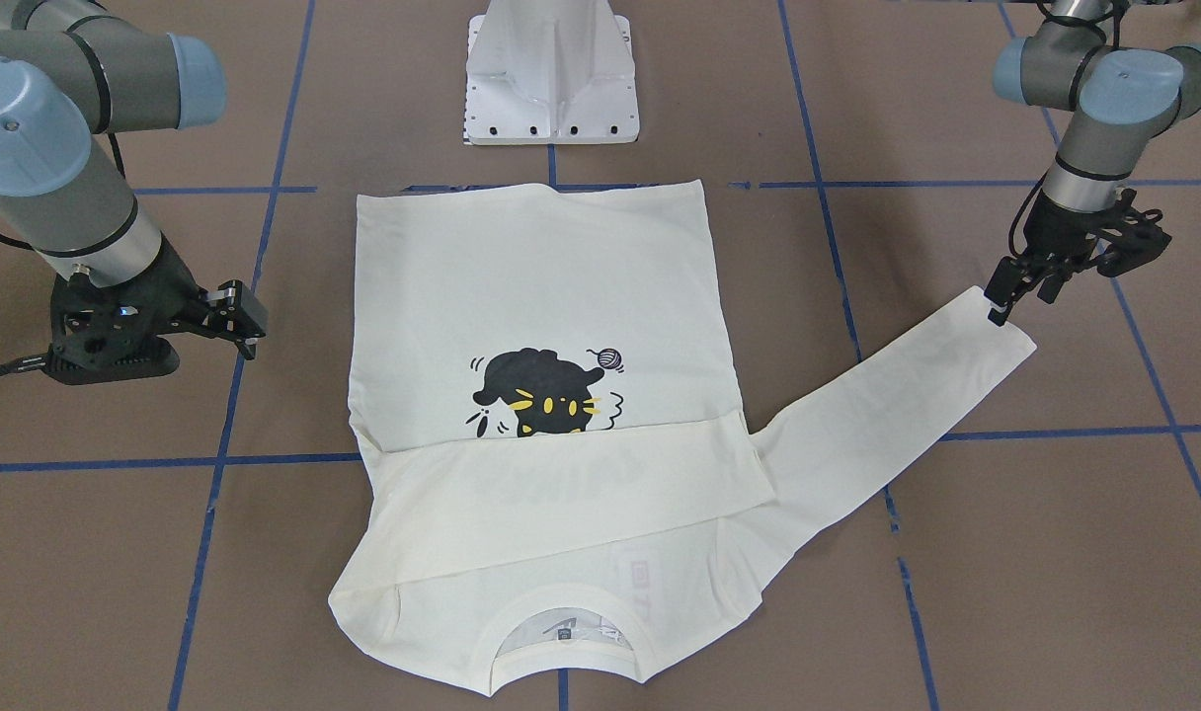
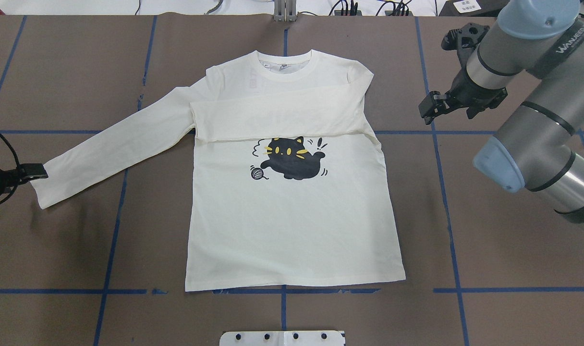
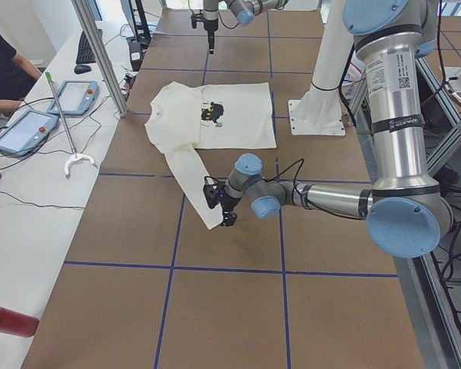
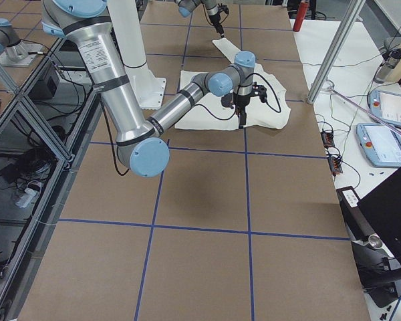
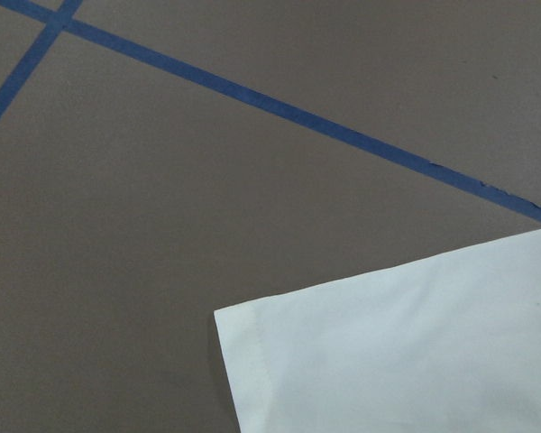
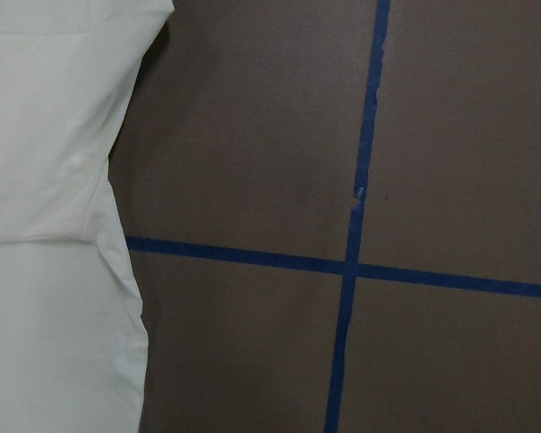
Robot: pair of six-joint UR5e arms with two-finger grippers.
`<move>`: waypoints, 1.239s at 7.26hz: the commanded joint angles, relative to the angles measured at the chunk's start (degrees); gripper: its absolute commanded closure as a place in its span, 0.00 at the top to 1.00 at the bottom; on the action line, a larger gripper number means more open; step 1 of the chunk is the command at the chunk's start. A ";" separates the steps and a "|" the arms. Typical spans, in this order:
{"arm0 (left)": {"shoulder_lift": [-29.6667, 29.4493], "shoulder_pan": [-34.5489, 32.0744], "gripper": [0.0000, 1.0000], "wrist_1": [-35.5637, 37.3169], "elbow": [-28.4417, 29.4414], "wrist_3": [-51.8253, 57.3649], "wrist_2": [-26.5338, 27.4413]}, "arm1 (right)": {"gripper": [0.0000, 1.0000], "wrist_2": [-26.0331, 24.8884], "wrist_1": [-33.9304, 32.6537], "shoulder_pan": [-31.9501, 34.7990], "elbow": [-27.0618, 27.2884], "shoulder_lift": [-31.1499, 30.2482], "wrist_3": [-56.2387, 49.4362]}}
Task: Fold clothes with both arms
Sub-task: 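Lower the left gripper to the cuff of the other sleeve and grasp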
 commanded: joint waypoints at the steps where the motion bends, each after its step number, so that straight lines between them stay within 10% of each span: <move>1: -3.09 0.80 0.95 -0.02 3.53 0.08 0.82 | 1.00 0.93 0.01 0.78 0.34 -0.88 -0.21; 9: -1.08 1.07 0.88 -0.55 3.11 5.00 1.44 | 1.00 0.93 0.72 0.78 1.04 -1.23 0.40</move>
